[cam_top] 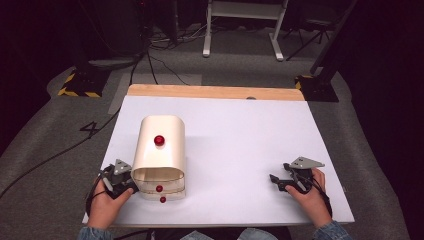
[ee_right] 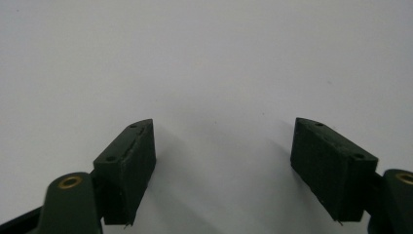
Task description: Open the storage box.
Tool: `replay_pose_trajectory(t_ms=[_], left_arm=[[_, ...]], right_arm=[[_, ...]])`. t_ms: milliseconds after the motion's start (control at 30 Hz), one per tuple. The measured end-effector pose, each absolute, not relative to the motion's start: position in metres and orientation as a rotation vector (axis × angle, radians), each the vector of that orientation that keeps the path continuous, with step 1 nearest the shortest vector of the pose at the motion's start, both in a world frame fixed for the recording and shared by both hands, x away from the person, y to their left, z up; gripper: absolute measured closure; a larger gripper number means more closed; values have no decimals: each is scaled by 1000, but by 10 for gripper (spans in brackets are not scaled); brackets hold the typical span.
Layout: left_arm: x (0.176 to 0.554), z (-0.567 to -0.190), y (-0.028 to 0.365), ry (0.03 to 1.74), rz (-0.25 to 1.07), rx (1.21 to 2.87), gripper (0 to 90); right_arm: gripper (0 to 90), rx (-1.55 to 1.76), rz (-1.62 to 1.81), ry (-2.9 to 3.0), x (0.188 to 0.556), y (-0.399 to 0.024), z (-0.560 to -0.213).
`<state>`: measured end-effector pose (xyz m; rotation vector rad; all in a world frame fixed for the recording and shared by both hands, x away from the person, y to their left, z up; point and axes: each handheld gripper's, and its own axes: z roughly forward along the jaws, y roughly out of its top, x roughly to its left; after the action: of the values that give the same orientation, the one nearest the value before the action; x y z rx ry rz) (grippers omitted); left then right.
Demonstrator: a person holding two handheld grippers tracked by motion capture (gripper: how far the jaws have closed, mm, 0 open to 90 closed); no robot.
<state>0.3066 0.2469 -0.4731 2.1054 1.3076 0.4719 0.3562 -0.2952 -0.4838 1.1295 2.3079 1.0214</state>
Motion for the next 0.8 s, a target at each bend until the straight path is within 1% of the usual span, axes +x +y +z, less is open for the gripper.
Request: replay_pose_trajectory(t_ms=[100,133,167,200,233,333,400,433,467,500,567,600,633,800], left_arm=[[305,-472,239,1261,447,2139,550],[304,-473,229,1228,425,2153,517],[304,-473,229,1228,425,2153,480],[303,-473,219,1179,407,2173,473],[303,-473,219,1179,407,2173,467],[303,-473,201,1129,393,2206,459],[305,-473,183,1090,380,2214,457],[305,-473,183,1090,380,2214,439],[306,-474,176,1068,375,2222,439],[306,-474,168,1053,364,2233,402],[308,-473,156,1018,350,2251,399],[309,-474,151,1028,315,2247,371],[311,-473,148,1031,310,2249,296],[312,-474,147,1027,310,2249,291]], right_arm=[[247,1129,1022,2307,356,-295,-484],[248,1129,1022,2307,356,-295,-484],[248,1129,1022,2307,356,-295,-484],[248,1130,1022,2307,356,-295,-484],[248,1130,1022,2307,356,-295,-484],[248,1130,1021,2310,356,-295,-484],[248,1130,1021,2310,356,-295,-484],[248,1130,1021,2310,356,-295,-484],[248,1130,1021,2309,356,-295,-484],[247,1130,1022,2308,356,-295,-484],[248,1130,1022,2308,356,-295,-484],[247,1130,1022,2308,356,-295,-484],[248,1129,1022,2307,356,-295,-484],[249,1123,1013,2305,355,-295,-483]])
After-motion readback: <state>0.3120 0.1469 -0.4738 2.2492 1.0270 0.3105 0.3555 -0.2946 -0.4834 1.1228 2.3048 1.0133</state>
